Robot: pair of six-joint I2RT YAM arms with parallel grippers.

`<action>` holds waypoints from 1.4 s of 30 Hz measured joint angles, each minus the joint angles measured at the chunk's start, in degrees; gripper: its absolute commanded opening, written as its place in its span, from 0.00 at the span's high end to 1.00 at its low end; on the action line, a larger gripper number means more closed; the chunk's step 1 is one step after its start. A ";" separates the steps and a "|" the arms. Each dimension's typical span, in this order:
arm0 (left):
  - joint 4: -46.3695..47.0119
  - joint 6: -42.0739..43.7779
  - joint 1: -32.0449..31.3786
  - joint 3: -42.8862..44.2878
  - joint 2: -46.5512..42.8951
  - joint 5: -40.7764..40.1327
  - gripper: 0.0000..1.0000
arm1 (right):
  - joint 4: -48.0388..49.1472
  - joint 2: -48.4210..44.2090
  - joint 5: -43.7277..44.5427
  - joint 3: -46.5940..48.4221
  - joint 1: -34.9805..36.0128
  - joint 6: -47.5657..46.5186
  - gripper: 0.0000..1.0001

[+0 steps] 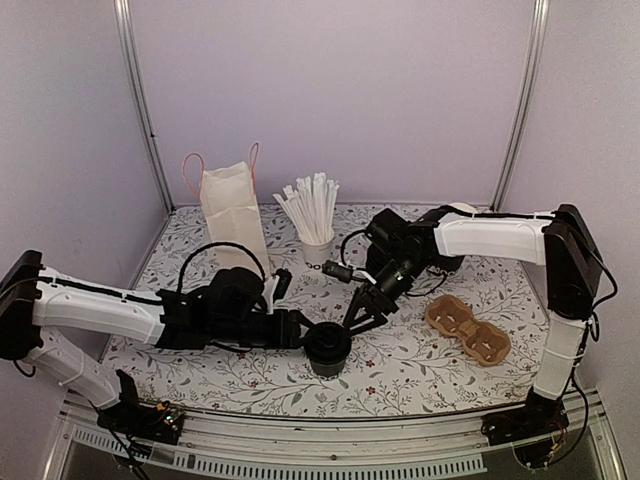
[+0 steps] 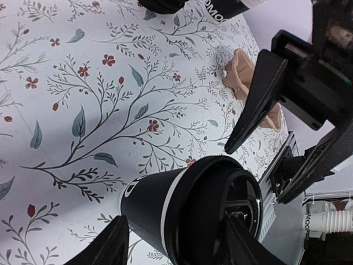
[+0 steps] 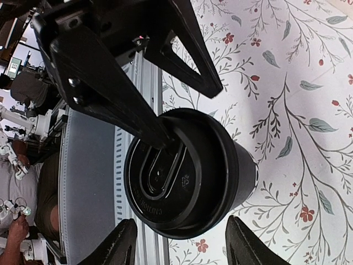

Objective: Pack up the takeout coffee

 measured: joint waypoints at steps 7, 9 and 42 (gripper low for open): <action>3.10 2.23 0.70 0.98 3.19 2.64 0.47 | -1.44 1.70 -2.91 0.33 0.17 -1.42 0.51; 3.74 3.82 1.22 1.62 4.09 4.02 0.47 | -2.03 1.64 -3.37 -0.15 0.17 -1.81 0.52; 9.90 14.53 3.76 1.92 3.41 12.17 0.53 | -1.16 -3.08 -3.85 -6.43 0.68 -1.97 0.53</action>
